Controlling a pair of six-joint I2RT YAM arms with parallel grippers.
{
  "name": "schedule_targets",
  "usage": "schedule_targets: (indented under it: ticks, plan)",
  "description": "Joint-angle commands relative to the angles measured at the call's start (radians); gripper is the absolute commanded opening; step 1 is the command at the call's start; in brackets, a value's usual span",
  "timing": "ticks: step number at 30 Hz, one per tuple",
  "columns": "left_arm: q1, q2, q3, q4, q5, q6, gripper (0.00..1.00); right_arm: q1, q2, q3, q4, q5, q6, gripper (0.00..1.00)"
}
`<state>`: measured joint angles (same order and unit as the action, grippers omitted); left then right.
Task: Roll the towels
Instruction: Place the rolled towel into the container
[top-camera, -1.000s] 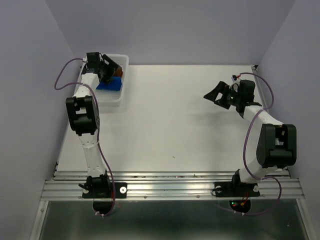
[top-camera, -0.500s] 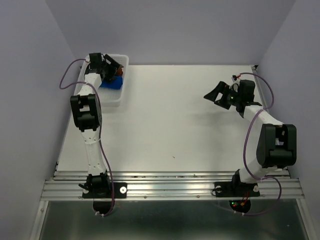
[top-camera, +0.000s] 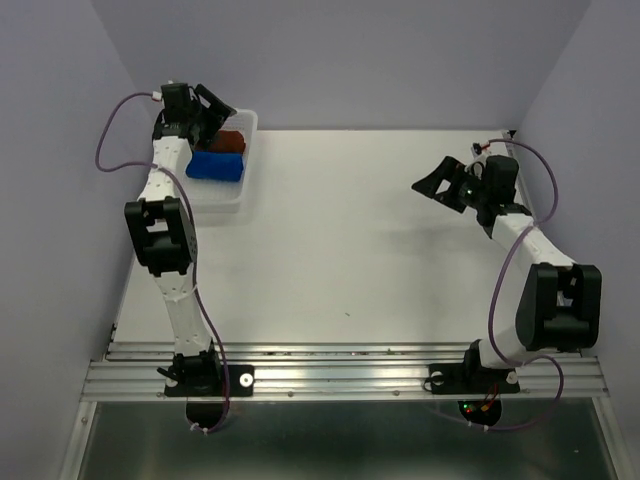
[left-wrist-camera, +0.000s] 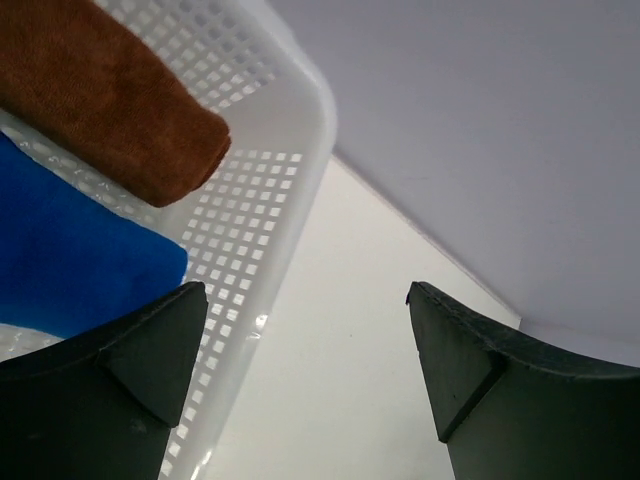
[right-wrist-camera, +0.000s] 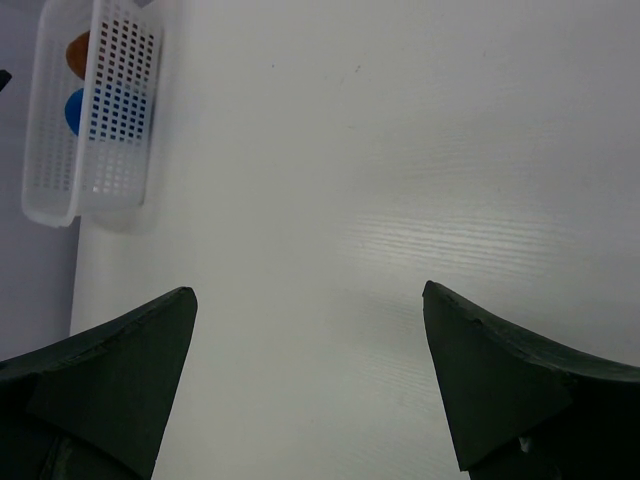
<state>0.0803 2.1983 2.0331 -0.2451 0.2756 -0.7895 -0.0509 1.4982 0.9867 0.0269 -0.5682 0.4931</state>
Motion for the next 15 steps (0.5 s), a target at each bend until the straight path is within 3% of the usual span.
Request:
schedule_targets:
  ticks: [1,6,10,11,15]
  plan:
    - [0.004,-0.208,0.045,-0.046,-0.085,0.073,0.93,0.008,-0.058,0.040,0.025,0.048,0.008,1.00]
    - [0.007,-0.355,-0.010,-0.178,-0.203,0.128,0.94,0.008,-0.113,0.047,-0.054,0.161,0.013,1.00]
    - [0.007,-0.503,-0.205,-0.192,-0.265,0.138,0.94,0.008,-0.170,0.027,-0.084,0.277,-0.005,1.00]
    - [0.007,-0.529,-0.238,-0.175,-0.285,0.141,0.99,0.008,-0.182,0.020,-0.087,0.289,-0.007,1.00]
    - [0.009,-0.626,-0.324,-0.154,-0.331,0.144,0.99,0.008,-0.223,0.000,-0.104,0.341,-0.025,1.00]
